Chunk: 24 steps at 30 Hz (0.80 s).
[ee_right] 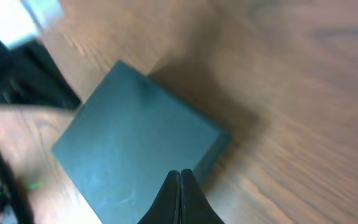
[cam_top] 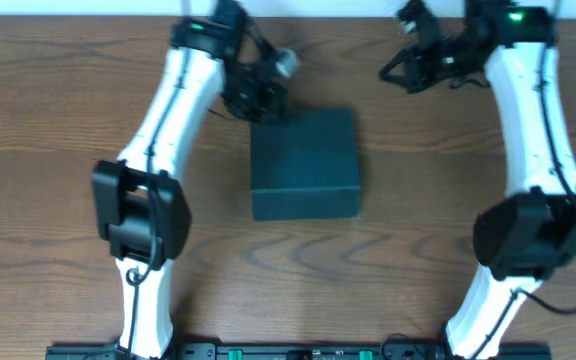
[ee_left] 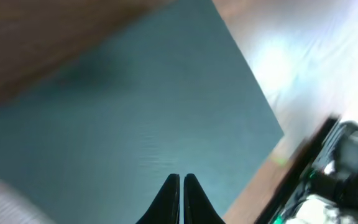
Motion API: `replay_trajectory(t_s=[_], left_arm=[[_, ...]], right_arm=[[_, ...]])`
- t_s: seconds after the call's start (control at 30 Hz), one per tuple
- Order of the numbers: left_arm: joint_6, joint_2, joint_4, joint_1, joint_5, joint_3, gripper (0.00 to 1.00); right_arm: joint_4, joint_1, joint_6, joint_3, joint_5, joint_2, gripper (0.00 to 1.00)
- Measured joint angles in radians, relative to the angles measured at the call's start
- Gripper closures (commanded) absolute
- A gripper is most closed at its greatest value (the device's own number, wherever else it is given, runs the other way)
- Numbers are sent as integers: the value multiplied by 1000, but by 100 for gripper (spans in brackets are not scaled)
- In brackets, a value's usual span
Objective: Pack container
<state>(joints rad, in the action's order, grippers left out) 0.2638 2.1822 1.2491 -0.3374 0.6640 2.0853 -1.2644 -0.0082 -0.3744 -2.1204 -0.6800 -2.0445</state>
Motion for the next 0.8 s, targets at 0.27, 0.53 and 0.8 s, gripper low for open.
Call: replay_trajectory(t_s=[0.27,0.53,0.8], left_arm=[[38,-3,-7,-171,-164,-18,94],[51,-10,-51,-171,-208,-179,94],[63,-43,-90,-178,-220,-248,94]], right_arm=[[-64,-127,-2,0,-16,117,98],[-126,-156,-11,0,-29,318,98],[-379,-142,-37,-6,-40,475,99]])
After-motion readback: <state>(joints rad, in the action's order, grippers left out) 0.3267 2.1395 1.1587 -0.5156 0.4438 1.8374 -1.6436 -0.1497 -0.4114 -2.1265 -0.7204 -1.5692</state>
